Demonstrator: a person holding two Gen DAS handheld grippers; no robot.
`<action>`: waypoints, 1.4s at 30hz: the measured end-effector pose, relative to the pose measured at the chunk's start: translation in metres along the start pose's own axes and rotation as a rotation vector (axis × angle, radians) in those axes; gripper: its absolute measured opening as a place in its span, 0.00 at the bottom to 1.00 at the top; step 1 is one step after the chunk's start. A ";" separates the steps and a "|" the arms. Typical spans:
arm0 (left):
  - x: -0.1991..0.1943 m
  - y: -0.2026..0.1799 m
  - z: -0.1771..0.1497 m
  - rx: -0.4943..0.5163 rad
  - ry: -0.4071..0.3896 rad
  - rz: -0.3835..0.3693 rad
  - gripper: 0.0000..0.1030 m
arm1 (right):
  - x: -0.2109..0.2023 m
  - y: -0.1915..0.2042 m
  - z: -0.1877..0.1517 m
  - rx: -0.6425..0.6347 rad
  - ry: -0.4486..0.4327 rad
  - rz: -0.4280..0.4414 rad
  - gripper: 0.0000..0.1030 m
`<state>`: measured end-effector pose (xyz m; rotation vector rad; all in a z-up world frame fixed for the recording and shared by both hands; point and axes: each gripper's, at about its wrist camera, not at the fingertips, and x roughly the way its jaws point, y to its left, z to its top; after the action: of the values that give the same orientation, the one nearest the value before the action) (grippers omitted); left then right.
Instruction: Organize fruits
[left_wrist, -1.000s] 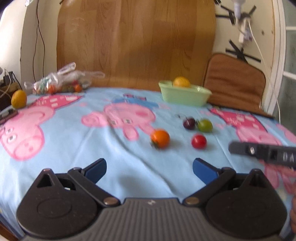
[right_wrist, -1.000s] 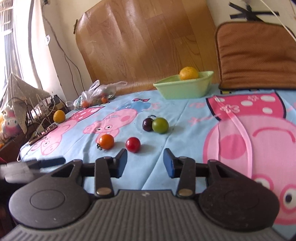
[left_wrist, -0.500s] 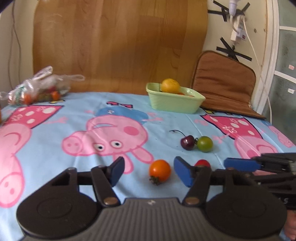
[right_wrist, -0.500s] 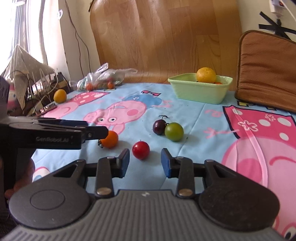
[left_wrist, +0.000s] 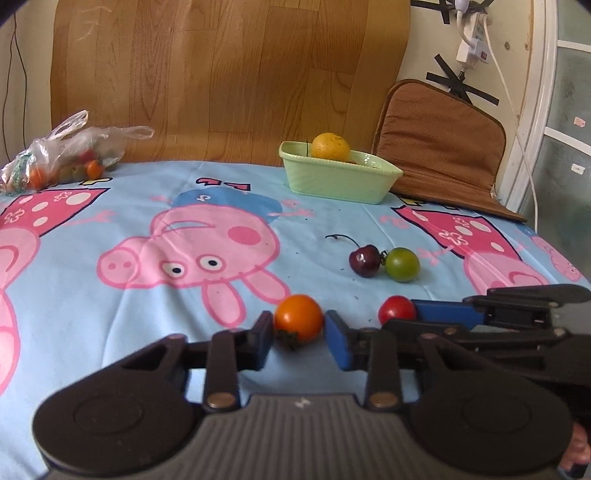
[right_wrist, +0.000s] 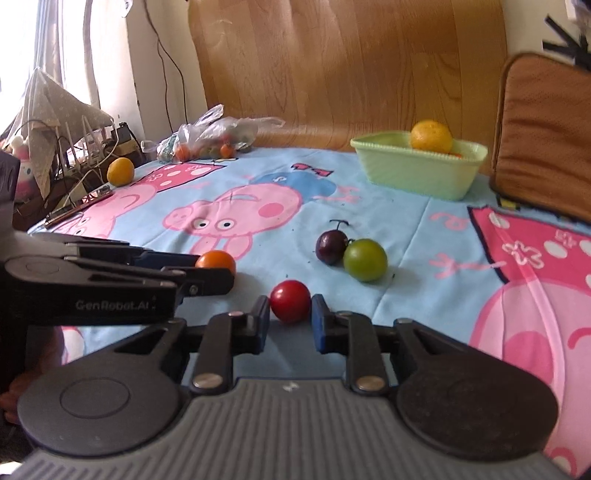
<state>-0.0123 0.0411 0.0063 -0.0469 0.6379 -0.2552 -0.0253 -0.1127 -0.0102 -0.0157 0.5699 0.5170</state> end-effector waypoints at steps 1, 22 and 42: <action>0.000 -0.002 0.000 0.006 -0.002 0.008 0.29 | -0.001 0.002 -0.001 -0.013 -0.004 -0.001 0.26; -0.010 -0.038 0.004 0.063 0.006 -0.022 0.29 | -0.034 -0.017 -0.010 0.086 -0.076 -0.055 0.25; 0.157 -0.023 0.182 0.043 -0.028 -0.038 0.29 | 0.072 -0.128 0.118 0.129 -0.162 -0.182 0.25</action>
<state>0.2119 -0.0267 0.0642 -0.0209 0.6042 -0.3046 0.1479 -0.1729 0.0361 0.0960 0.4370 0.3004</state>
